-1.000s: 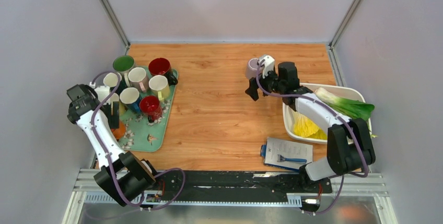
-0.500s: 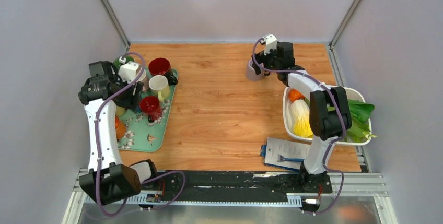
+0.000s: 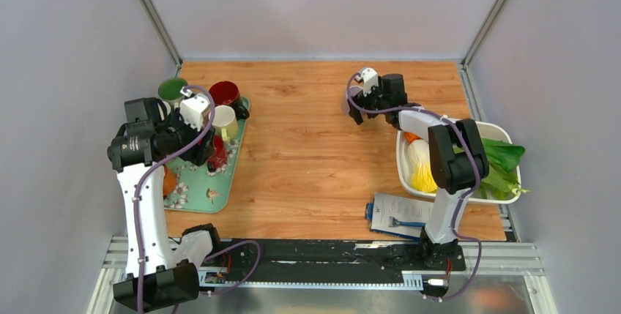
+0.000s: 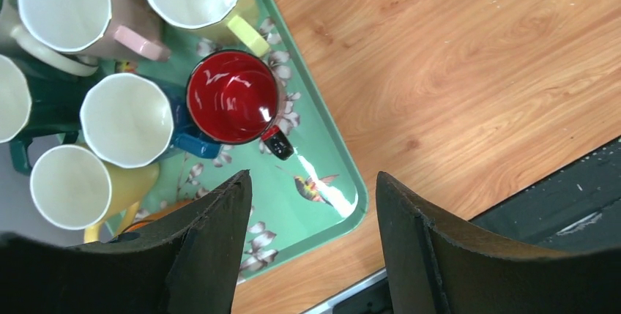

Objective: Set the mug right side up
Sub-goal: Turn over the cup at the center of the board.

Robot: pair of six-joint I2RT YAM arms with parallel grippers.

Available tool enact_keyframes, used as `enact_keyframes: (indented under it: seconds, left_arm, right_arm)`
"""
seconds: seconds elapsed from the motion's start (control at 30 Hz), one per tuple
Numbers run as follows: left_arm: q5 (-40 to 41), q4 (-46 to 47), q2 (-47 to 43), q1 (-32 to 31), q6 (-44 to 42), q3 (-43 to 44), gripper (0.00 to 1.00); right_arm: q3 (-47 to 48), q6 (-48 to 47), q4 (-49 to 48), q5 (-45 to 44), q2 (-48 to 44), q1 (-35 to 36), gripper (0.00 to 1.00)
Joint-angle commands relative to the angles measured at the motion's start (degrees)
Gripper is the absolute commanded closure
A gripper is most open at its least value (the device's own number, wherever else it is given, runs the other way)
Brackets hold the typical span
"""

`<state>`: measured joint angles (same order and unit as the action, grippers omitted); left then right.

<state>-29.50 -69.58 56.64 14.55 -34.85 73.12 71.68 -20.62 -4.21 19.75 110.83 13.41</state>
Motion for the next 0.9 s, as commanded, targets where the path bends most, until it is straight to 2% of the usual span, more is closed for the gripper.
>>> enact_keyframes:
  seconds: [0.0,0.1,0.43,0.53,0.7,0.87]
  left_arm:
    - [-5.2,1.2,-0.7,-0.5,1.2,-0.9,0.30]
    - [-6.2,1.4,-0.7,-0.7,2.0,-1.5,0.31]
    - [-6.6,4.2,1.0,-3.6,6.1,-1.3,0.31]
    - [-6.8,4.1,1.2,-4.1,6.8,-0.4,0.31]
    - [-7.2,4.1,0.5,-4.3,7.9,-0.2,0.31]
    - [-9.9,5.0,0.0,-4.4,9.8,-0.3,0.32]
  right_arm:
    - [-8.1,6.0,0.0,0.7,-8.9,3.8,0.02]
    - [-10.5,13.6,-0.7,-1.4,-12.7,4.1,0.02]
    - [-11.2,20.3,0.3,-10.3,-12.4,4.8,0.05]
    - [-11.1,22.4,0.2,-13.3,-11.3,5.4,0.11]
    - [-10.8,22.4,-0.3,-11.9,-9.6,5.4,0.22]
    - [-11.8,22.1,-0.8,-11.2,-8.3,5.4,0.26]
